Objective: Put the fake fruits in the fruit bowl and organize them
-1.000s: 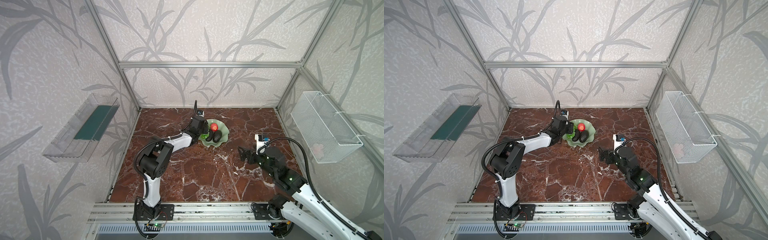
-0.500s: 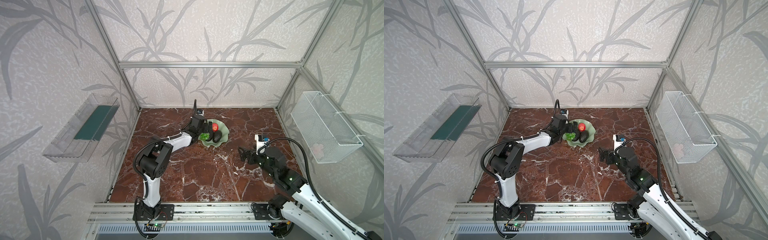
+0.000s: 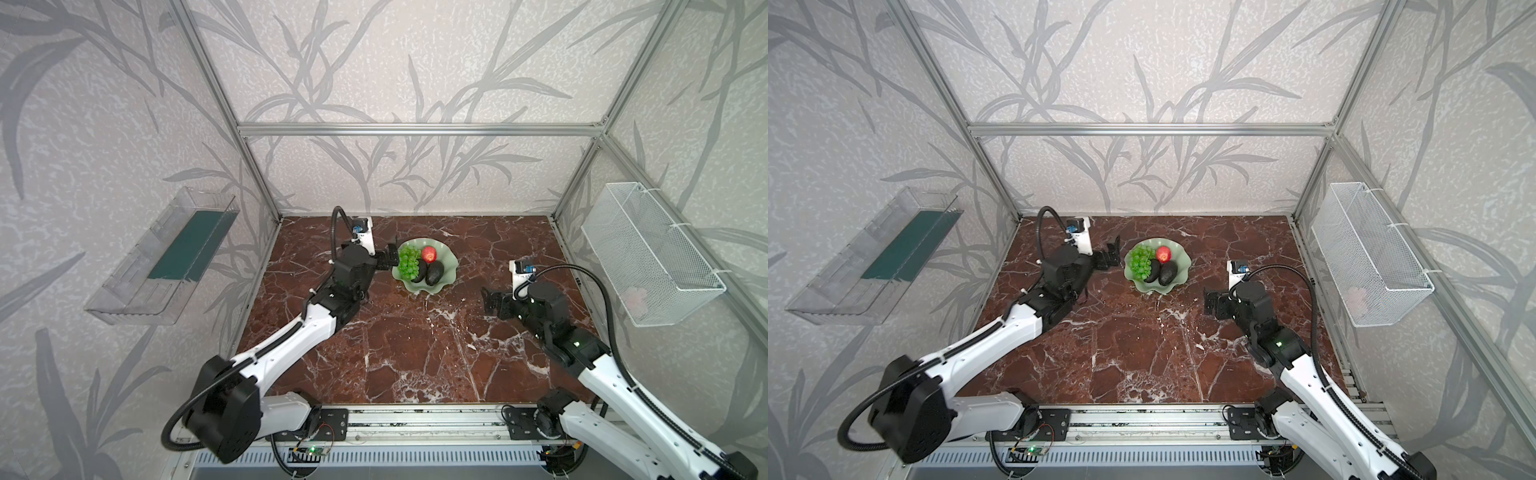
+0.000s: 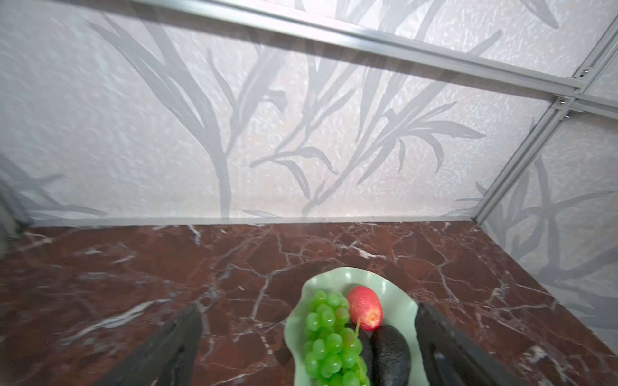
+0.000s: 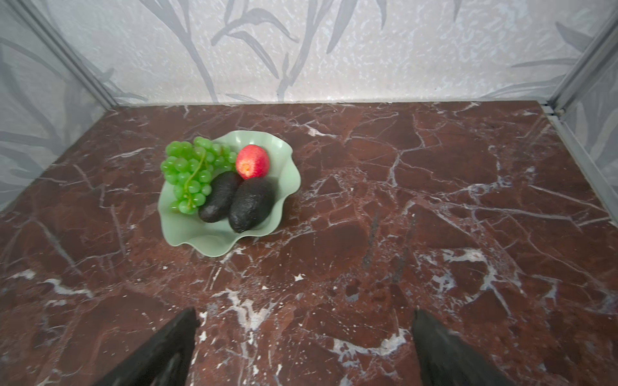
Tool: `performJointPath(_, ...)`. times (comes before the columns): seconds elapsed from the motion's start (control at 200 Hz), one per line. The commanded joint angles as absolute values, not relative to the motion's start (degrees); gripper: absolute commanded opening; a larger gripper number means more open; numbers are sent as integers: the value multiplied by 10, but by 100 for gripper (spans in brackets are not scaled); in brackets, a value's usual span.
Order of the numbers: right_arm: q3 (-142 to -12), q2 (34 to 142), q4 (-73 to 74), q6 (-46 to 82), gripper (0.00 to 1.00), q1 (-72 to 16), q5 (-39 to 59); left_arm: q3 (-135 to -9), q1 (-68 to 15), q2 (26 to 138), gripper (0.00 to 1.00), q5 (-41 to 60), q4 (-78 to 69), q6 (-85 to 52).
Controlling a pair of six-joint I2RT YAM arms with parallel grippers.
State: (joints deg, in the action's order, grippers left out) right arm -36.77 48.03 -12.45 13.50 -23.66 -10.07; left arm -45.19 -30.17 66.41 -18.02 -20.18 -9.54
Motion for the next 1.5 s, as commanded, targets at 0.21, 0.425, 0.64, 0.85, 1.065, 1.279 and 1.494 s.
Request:
performJointPath(0.21,-277,596,122,68,99,-92,-134,-263,-219,517,99,-341,-244,33)
performJointPath(0.425,-216,722,353,7,99,-84,-158,-203,-121,535,99,-298,-236,-6)
performJointPath(0.64,-214,835,502,-27,99,-74,-115,-170,-33,655,99,-222,-350,-37)
performJointPath(0.85,-170,894,621,-27,99,-72,-102,-188,-20,762,99,-176,-452,-16)
performJointPath(1.065,-178,915,639,-36,99,-75,-111,-201,-19,862,99,-165,-530,-21)
performJointPath(1.279,-184,913,626,-33,99,-75,-115,-209,-17,904,99,-175,-568,-17)
performJointPath(1.494,-205,910,583,-33,99,-75,-113,-211,-18,904,99,-176,-563,-21)
